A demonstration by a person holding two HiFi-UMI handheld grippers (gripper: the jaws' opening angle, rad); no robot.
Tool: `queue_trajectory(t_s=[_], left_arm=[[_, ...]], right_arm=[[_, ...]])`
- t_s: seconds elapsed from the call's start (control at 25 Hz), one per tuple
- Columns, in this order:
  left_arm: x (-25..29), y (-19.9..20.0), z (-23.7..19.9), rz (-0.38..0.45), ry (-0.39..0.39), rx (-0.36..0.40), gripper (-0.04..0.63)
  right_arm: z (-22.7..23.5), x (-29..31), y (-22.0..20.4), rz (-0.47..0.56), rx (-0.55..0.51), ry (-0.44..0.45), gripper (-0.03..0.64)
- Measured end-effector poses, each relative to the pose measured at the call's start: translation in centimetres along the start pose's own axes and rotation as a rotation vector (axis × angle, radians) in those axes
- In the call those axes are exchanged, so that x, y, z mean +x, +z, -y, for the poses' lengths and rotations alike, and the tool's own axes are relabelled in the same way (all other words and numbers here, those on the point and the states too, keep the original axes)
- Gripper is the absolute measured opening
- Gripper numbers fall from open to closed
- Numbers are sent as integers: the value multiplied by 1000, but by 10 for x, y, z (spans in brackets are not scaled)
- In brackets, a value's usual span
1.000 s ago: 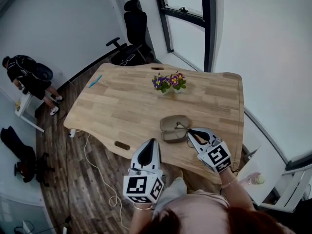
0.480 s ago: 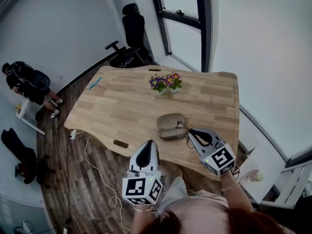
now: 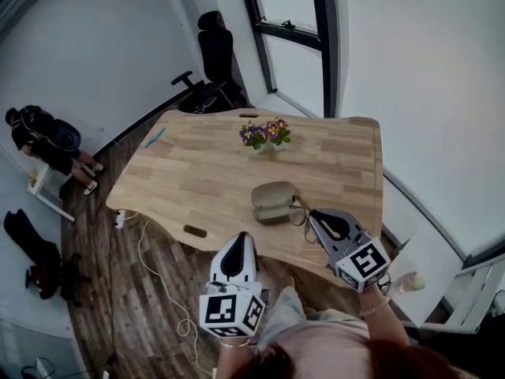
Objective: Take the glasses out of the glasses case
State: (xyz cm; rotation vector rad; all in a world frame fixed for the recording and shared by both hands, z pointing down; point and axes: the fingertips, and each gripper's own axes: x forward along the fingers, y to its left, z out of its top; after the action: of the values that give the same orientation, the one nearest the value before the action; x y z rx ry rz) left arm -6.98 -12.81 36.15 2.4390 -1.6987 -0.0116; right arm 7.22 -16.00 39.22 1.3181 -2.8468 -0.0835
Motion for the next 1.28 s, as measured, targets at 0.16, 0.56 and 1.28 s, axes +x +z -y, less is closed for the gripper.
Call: queue_trajectory(t_s=[0.16,0.56,1.28], left_arm=[[-9,0,6,5,4,5,0],[-28,-3,26,-5,-3,26,0],[-36,7,-3,-19,-55,30,0]], right_arm=[[-3,-15,9,18,-4,-6,14],[-12,-37,19,48,-10,4,14],[-28,-21,38,72,-46,-94,14]])
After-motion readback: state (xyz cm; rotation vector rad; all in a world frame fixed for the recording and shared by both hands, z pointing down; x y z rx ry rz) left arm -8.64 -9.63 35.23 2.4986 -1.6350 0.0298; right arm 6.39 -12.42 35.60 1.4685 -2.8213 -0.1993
